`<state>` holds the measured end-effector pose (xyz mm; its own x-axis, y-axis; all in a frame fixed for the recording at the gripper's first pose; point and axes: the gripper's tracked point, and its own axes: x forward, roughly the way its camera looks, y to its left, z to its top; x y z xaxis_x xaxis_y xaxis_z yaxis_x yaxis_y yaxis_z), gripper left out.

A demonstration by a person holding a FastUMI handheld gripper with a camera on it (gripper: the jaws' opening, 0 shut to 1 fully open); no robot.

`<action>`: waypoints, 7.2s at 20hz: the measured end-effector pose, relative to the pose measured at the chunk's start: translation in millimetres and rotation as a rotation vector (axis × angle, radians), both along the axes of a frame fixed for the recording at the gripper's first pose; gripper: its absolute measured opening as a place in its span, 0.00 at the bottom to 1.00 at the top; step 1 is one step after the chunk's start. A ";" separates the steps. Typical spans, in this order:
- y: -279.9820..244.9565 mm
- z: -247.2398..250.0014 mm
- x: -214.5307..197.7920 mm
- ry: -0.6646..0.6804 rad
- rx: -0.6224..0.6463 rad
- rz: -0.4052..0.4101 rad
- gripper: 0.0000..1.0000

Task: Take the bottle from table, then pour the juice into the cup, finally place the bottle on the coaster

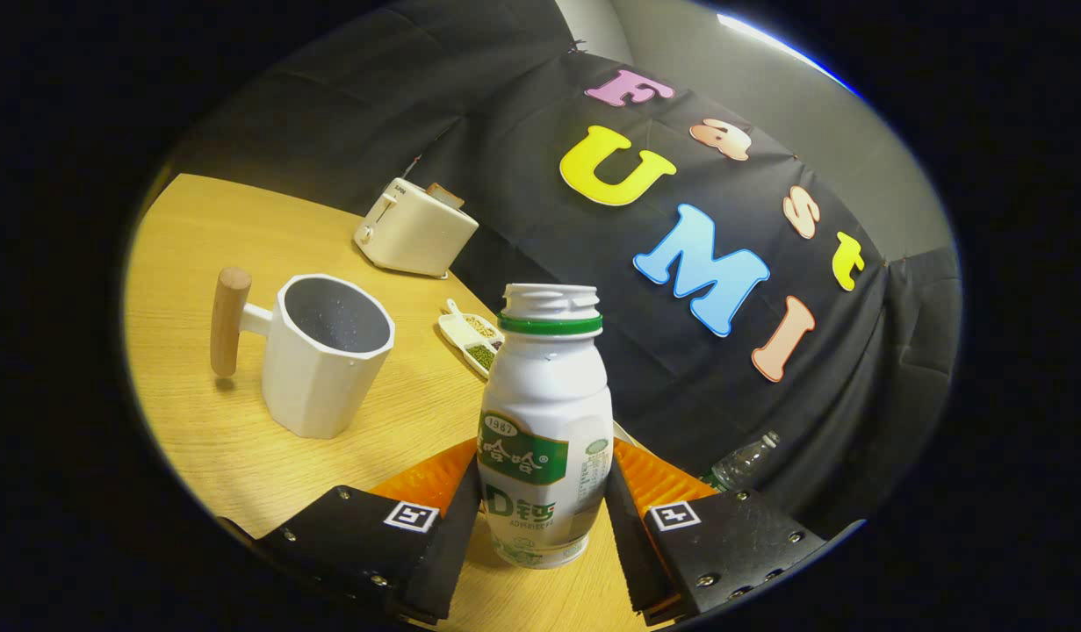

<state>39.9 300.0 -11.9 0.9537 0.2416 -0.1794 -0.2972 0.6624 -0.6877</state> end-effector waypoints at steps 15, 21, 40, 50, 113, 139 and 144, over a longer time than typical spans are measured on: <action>8.4 5.0 7.2 -0.054 -0.192 0.019 0.73; 10.2 8.7 6.5 -0.084 -0.287 0.033 0.73; 18.0 18.5 9.8 -0.196 -0.538 0.049 0.73; 22.3 26.6 15.5 -0.258 -0.652 0.051 0.72; 46.4 65.8 6.8 -0.575 -1.085 0.082 0.72; 56.0 64.5 3.1 -0.626 -1.199 0.108 0.72; 57.8 57.9 5.2 -0.616 -1.207 0.118 0.72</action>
